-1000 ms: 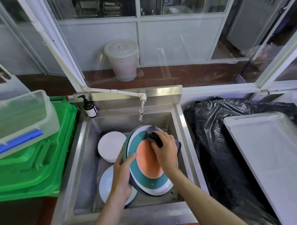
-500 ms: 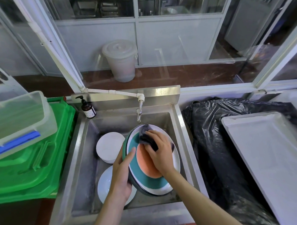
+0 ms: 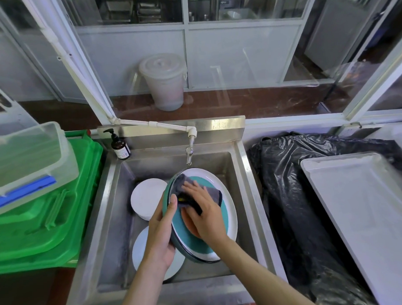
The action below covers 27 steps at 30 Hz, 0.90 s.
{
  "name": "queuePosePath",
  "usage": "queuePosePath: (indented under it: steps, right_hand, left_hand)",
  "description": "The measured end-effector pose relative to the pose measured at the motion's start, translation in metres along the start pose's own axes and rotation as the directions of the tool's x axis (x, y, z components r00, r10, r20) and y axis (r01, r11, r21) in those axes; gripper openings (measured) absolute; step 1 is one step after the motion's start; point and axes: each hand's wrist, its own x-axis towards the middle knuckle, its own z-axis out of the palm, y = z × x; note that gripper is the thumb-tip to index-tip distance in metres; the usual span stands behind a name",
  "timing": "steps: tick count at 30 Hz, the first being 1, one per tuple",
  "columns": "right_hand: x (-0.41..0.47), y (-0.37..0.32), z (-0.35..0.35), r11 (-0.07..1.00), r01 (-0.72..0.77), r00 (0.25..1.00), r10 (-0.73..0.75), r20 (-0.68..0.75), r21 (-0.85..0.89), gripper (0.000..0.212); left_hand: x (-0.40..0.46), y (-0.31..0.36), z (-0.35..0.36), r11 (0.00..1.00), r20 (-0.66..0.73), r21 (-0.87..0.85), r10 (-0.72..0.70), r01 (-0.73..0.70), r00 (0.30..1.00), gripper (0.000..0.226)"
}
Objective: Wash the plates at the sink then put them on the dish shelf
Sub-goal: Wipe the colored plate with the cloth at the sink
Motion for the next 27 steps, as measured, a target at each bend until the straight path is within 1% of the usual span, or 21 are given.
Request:
queuePosePath:
  steps: [3,6,8,10,11,12,14,16,17,18,21,23,25,27]
  right_hand:
    - [-0.023,-0.005,0.0,0.986,0.166,0.968,-0.165,0.19,0.014,0.056]
    - [-0.019,-0.001,-0.007,0.973,0.23,0.941,-0.228,0.25,0.024,0.059]
    - [-0.008,-0.002,-0.005,0.982,0.187,0.961,-0.185,0.206,0.012,0.059]
    - [-0.001,-0.01,0.0,0.996,0.089,0.988,-0.09,0.122,0.01,0.059]
    - [0.0,-0.012,0.002,0.998,0.058,0.993,-0.059,0.104,0.017,0.06]
    - [-0.002,-0.013,0.002,0.998,0.048,0.992,-0.052,0.118,0.034,0.061]
    - [-0.012,-0.013,-0.004,0.994,0.077,0.972,-0.091,0.216,0.075,0.064]
    - [-0.029,-0.01,-0.014,0.988,0.1,0.93,-0.134,0.342,0.116,0.067]
    - [-0.038,-0.008,-0.019,0.987,0.094,0.911,-0.138,0.389,0.131,0.066]
    - [-0.047,-0.005,-0.025,0.987,0.078,0.9,-0.13,0.415,0.138,0.065]
    - [-0.06,0.009,-0.043,0.994,0.025,0.906,-0.068,0.417,0.108,0.063]
    - [-0.057,0.01,-0.049,0.997,0.037,0.918,-0.062,0.393,0.07,0.059]
    - [-0.055,0.0,-0.045,0.996,0.041,0.935,-0.068,0.348,0.085,0.058]
    - [-0.057,-0.014,-0.036,0.992,0.019,0.941,-0.059,0.332,0.124,0.06]
  left_hand:
    - [0.007,-0.001,-0.011,0.999,-0.024,-0.036,-0.021,0.02,0.999,0.05]
    - [0.009,-0.002,-0.017,0.997,-0.002,-0.064,-0.046,0.046,0.999,0.054]
    - [0.008,-0.002,-0.015,0.997,0.005,-0.057,-0.044,0.044,0.999,0.051]
    - [0.006,-0.002,-0.012,0.998,0.015,-0.049,-0.033,0.033,0.999,0.045]
    - [0.006,-0.001,-0.011,0.998,0.016,-0.048,-0.028,0.029,0.999,0.044]
    - [0.006,0.0,-0.011,0.998,0.006,-0.049,-0.027,0.027,1.0,0.045]
    - [0.008,0.003,-0.014,0.998,-0.045,-0.055,-0.031,0.028,0.998,0.051]
    - [0.01,0.006,-0.018,0.995,-0.088,-0.091,-0.055,0.047,0.995,0.064]
    - [0.013,0.006,-0.022,0.994,-0.102,-0.102,-0.051,0.041,0.994,0.068]
    - [0.016,0.007,-0.024,0.995,-0.128,-0.097,-0.031,0.019,0.991,0.066]
    - [0.018,0.01,-0.028,0.997,-0.168,-0.068,0.023,-0.034,0.985,0.061]
    - [0.016,0.012,-0.026,0.997,-0.17,-0.051,0.044,-0.053,0.984,0.06]
    - [0.014,0.013,-0.022,0.997,-0.182,-0.035,0.062,-0.069,0.981,0.057]
    - [0.014,0.014,-0.022,0.997,-0.196,-0.038,0.064,-0.073,0.979,0.061]
